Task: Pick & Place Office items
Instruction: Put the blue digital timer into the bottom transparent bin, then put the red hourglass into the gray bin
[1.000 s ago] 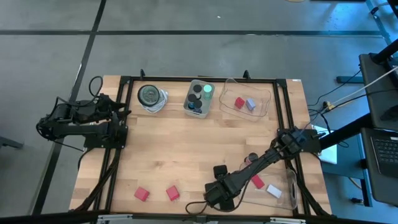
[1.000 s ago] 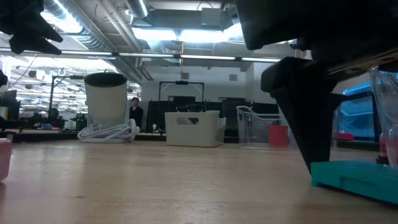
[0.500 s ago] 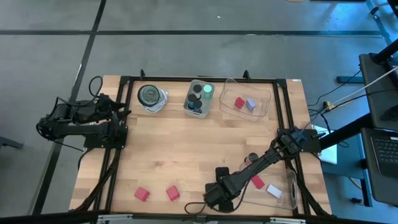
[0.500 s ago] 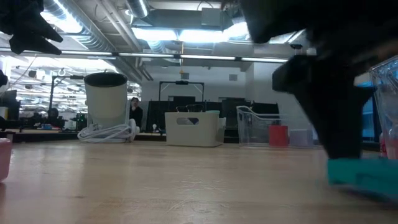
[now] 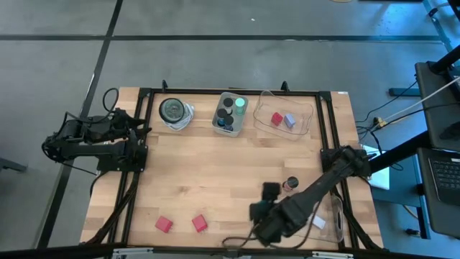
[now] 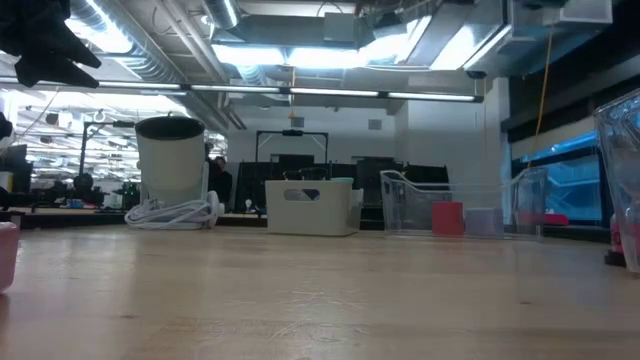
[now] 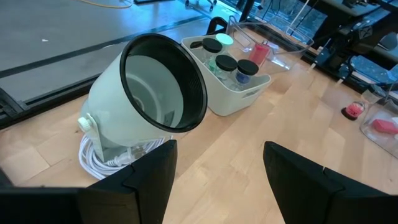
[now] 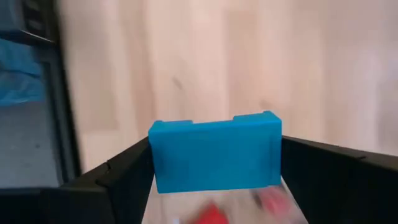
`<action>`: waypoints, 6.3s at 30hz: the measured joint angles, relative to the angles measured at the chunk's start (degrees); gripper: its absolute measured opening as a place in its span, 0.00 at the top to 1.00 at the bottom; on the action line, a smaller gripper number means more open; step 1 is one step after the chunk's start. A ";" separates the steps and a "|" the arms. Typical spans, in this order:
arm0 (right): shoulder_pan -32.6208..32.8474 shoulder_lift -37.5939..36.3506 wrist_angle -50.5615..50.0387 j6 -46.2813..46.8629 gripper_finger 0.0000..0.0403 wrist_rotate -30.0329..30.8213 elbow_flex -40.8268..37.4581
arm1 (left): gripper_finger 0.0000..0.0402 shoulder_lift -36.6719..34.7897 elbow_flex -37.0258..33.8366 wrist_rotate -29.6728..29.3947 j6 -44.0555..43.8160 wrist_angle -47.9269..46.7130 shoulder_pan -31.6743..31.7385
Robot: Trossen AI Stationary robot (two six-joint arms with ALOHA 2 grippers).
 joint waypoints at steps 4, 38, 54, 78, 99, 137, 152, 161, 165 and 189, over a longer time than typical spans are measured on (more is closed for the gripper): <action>2.59 -3.29 -8.39 10.08 0.26 -0.06 -0.94 | 0.41 0.00 0.00 0.00 0.00 0.02 0.01; 11.33 -8.47 11.44 39.37 0.20 -8.94 -33.46 | 0.41 0.00 0.00 0.00 0.00 0.02 -0.01; 11.15 -8.47 13.38 40.52 0.06 -10.00 -33.89 | 0.41 -0.01 0.00 0.00 0.00 0.01 0.01; -0.12 -14.00 -8.88 27.41 0.01 -6.32 -15.50 | 0.41 0.00 -0.02 0.00 0.00 0.00 -0.01; -3.23 -24.20 1.09 1.14 0.02 -8.73 -39.30 | 0.41 -0.01 -0.01 0.00 0.00 0.01 0.00; -3.27 -24.20 4.55 -5.19 0.07 -4.77 -44.39 | 0.41 0.00 -0.01 0.00 0.00 0.00 0.01; -3.40 -26.73 4.99 -6.23 0.08 -4.73 -45.56 | 0.41 0.00 0.00 0.00 0.00 0.00 -0.01; -4.90 -26.87 6.83 -9.02 0.08 -1.98 -46.72 | 0.41 -0.01 -0.01 0.00 0.00 0.00 0.01; -6.00 -26.87 8.07 -10.41 0.08 -3.09 -47.85 | 0.41 0.00 0.00 0.00 0.00 0.01 0.01; -8.89 -26.87 11.52 -15.08 0.34 -4.59 -47.86 | 0.41 -0.02 0.00 0.00 0.00 0.00 0.01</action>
